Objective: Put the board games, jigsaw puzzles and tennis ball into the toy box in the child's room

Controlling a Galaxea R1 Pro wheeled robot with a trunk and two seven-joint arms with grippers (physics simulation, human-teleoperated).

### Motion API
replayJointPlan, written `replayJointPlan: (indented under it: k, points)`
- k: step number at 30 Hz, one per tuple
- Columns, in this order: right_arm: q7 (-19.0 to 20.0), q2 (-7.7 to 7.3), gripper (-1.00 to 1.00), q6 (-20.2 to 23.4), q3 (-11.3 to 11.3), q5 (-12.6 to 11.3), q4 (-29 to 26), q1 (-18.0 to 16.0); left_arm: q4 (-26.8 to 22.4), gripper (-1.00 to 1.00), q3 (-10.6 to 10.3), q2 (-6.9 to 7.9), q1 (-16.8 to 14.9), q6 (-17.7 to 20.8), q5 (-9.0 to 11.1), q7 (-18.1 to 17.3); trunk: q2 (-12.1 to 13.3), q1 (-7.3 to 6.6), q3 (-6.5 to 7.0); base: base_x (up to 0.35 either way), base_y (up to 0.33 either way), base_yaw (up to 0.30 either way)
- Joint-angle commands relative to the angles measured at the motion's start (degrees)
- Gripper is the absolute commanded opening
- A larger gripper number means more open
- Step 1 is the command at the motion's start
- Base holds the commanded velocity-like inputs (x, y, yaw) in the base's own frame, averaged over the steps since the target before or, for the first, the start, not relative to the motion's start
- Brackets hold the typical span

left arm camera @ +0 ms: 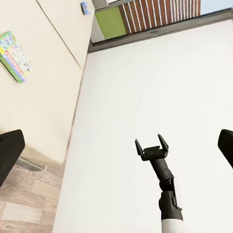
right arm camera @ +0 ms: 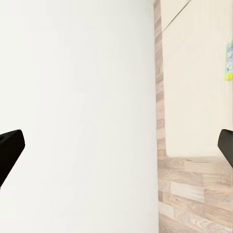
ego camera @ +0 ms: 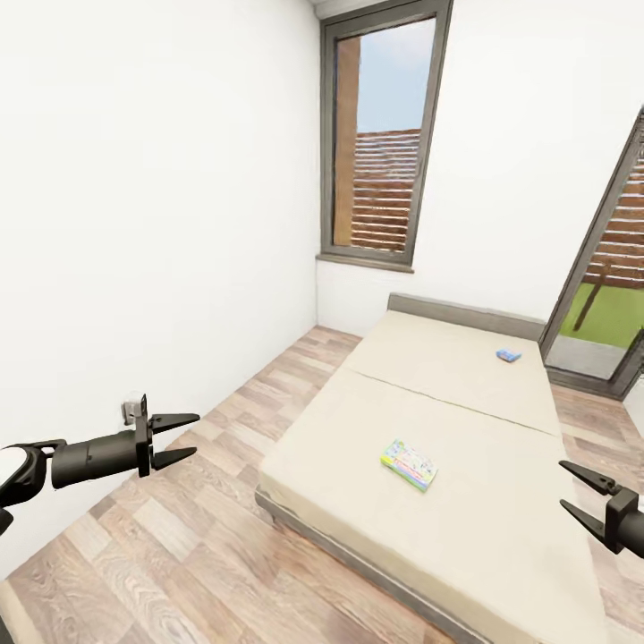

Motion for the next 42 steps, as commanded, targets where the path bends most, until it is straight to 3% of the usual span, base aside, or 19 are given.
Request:
replayJointPlan:
  k: [1, 42]
  points:
    - [0.6, 0.01, 1.00, 0.3, -0.1, 0.6, 0.0, -0.1, 0.0, 1.00, -0.1, 0.06, -0.1, 0.1, 0.1, -0.1, -0.1, 0.05, -0.17, 0.164, 0.001, -0.241]
    - [0.5, 0.01, 1.00, 0.3, -0.4, 0.7, 0.1, -0.2, 0.0, 1.00, -0.1, 0.14, -0.1, 0.1, 0.0, -0.1, -0.1, 0.05, -1.52, 0.049, 0.000, -0.255]
